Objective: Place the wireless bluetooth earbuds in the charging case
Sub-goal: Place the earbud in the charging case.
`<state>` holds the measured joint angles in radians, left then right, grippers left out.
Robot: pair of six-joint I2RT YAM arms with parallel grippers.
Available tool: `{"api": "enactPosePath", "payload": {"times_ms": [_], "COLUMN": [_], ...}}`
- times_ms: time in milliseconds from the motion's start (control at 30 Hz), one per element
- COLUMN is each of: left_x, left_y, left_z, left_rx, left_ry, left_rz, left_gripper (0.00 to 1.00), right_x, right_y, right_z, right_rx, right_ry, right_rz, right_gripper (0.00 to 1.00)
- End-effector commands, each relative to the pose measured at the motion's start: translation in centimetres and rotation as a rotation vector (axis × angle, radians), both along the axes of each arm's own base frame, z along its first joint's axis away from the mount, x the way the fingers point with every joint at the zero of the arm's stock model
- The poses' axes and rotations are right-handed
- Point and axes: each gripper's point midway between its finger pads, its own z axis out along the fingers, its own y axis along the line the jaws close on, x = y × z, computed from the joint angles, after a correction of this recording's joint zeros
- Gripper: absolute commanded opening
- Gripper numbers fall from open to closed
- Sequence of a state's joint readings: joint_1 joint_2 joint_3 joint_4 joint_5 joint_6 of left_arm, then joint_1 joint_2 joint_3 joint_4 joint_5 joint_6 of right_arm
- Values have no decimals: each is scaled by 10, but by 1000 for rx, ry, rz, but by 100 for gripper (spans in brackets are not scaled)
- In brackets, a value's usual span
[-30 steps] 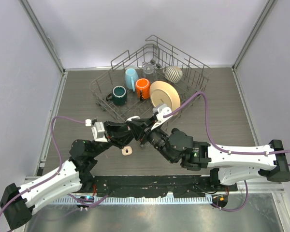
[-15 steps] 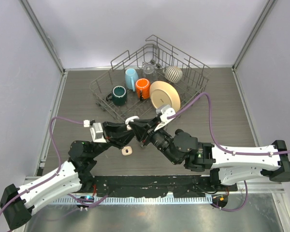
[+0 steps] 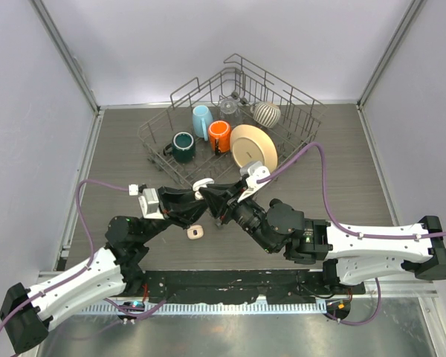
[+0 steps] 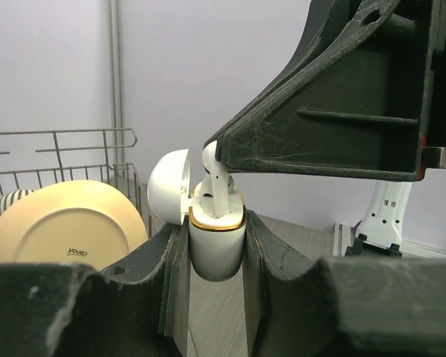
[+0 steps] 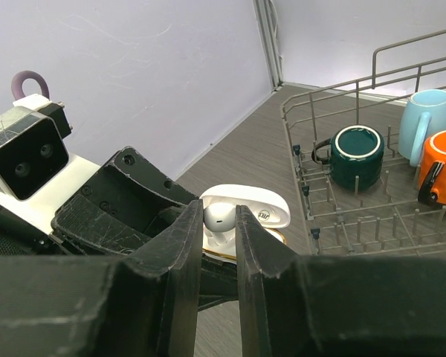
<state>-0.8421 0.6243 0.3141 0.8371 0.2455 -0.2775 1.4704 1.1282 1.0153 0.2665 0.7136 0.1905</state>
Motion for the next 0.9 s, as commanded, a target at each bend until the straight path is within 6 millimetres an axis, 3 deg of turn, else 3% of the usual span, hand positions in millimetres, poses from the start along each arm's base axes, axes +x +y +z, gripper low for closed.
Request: {"api": "enactPosePath", "payload": {"times_ms": [0,867], "left_x": [-8,-7], "left_y": [16,18], "left_z": [48,37], "left_rx": [-125,-124], "left_ry": [-111,-89], "left_rz": [23,33], "left_gripper": [0,0], "right_x": [0,-2], "right_y": [2,-2], "right_z": [4,36], "right_rx": [19,132], "right_ry": [7,1], "right_rz": [-12,-1], "right_gripper": [1,1]}}
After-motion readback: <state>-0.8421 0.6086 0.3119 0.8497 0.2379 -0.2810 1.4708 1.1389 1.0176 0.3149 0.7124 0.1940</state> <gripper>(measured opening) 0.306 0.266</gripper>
